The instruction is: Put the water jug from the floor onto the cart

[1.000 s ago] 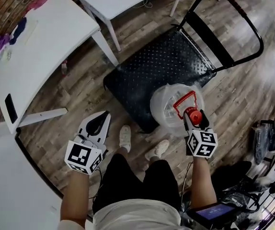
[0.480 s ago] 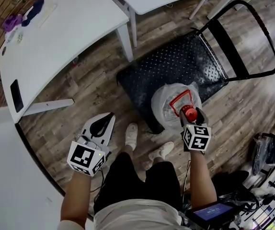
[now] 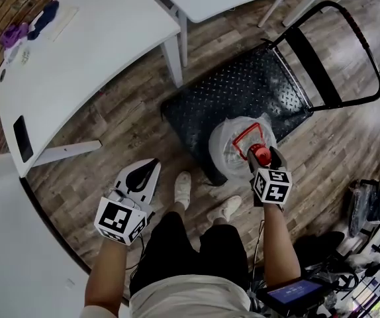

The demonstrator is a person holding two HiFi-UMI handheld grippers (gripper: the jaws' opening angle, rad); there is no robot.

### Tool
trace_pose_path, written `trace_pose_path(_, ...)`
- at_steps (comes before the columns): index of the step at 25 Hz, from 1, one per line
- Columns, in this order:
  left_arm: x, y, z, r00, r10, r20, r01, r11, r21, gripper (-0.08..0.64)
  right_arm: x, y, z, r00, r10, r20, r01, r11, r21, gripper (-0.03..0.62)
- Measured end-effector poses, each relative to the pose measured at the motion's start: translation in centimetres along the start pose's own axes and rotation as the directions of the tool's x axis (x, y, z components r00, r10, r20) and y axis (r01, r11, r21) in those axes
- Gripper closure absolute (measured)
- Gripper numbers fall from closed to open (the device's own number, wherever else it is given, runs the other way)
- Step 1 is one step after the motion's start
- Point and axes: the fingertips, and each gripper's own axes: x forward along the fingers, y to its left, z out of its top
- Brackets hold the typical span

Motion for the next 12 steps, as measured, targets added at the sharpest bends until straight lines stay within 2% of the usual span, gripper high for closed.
trace_pose_path(7,-0.4,1.0,0.6,0.998,-0.055,0.001,0.055,0.998,0.006,0.560,-4.4,0.9,3.4,0.993,-0.034,0.109,0.027,0.997,0.069,0.275)
trace_pose_path(12,-0.3,0.8,3.8,0.994,-0.105,0.030,0.104,0.994,0.046,0.560,-12.1,1.9,7.8,0.960,-0.068,0.270,0.038,0.993,0.114,0.275)
